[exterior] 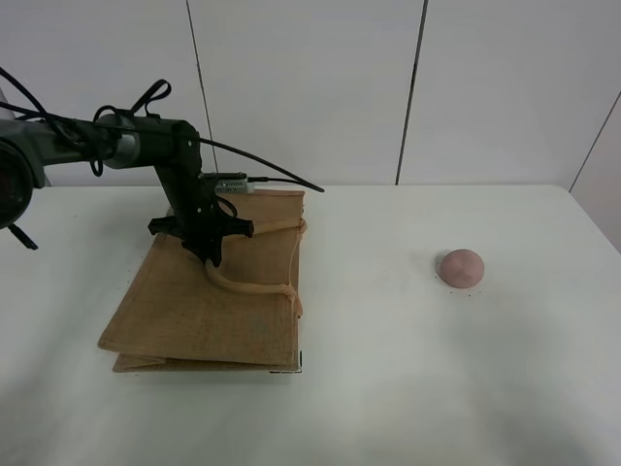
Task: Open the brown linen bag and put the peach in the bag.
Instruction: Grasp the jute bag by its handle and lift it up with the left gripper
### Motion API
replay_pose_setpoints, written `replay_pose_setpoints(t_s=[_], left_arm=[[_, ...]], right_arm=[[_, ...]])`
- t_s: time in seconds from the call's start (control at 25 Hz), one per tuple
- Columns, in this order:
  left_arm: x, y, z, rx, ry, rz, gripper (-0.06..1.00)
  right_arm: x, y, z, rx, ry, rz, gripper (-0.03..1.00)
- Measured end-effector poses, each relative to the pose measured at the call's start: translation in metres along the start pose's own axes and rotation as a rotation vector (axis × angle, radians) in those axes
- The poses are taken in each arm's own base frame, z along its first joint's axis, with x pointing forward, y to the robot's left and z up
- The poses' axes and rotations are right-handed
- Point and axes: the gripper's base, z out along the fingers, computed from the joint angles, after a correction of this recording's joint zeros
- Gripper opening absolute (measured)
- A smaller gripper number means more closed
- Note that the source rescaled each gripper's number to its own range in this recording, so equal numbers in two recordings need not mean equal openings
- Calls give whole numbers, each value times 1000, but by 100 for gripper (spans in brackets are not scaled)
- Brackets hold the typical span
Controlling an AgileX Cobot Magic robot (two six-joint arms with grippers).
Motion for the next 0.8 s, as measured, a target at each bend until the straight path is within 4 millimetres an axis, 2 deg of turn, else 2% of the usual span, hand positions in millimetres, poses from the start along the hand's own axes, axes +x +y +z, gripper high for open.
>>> replay_pose_setpoints(t_s=[0.08,0.24,0.32,0.48,0.64,0.8], left_arm=[[-4,-2,-28,3,-40,5,1],[-7,-5,-104,30,-173,12,1],[-3,-6,-143,43,-239,17,1],[11,-6,-204,66,-358,29,0],[29,-5,-247,89,-439,32,0],[44,-3,-271,95,-478,35,0]], right_arm=[[0,0,0,0,0,0,100],[0,0,0,0,0,0,100],[0,0,0,0,0,0,100],[0,0,0,0,0,0,100],[0,0,0,-1,0,0,100],[0,0,0,-1,0,0,100]])
